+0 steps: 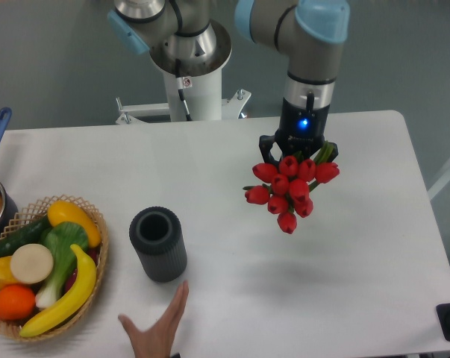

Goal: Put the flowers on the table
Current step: 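Lower the tulip bouquet onto the table surface, blooms first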

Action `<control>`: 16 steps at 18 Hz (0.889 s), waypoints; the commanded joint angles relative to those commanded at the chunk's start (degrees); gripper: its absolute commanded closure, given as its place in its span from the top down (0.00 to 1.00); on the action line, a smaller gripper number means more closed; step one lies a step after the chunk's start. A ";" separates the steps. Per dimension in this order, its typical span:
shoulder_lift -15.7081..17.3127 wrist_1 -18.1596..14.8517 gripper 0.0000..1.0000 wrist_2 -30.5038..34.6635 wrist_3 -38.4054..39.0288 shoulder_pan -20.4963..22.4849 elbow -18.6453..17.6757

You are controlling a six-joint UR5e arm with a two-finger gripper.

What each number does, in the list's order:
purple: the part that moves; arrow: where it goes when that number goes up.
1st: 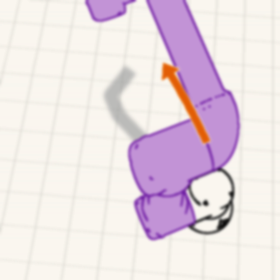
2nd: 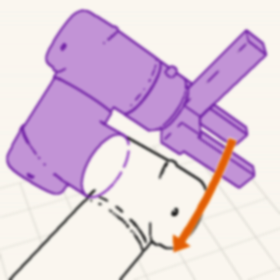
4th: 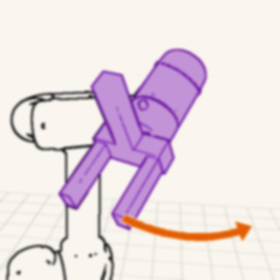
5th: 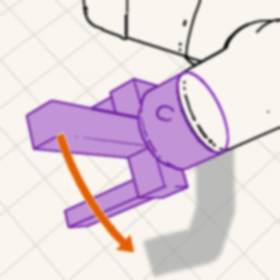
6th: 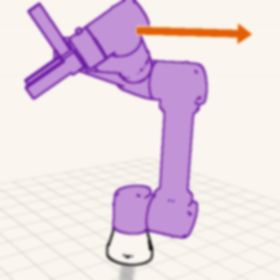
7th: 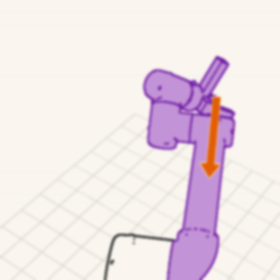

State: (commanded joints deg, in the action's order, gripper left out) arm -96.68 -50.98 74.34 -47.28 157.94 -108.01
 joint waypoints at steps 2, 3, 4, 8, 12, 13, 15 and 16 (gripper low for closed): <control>-2.01 0.00 0.38 4.30 -1.49 0.00 0.08; -2.89 -0.09 0.38 6.41 -1.76 -0.09 0.09; -3.86 -0.09 0.38 8.08 -1.85 -0.09 0.26; -5.54 -0.35 0.38 10.91 -1.94 -0.35 0.35; -7.99 -0.35 0.38 12.76 -1.94 -0.96 0.52; -8.87 -0.18 0.38 12.76 -1.94 -1.31 0.61; -10.63 -0.26 0.38 12.76 -1.94 -1.58 1.23; -11.42 -0.26 0.38 12.76 -1.94 -1.67 1.58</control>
State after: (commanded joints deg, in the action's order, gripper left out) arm -108.10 -51.24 87.10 -49.22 156.27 -106.44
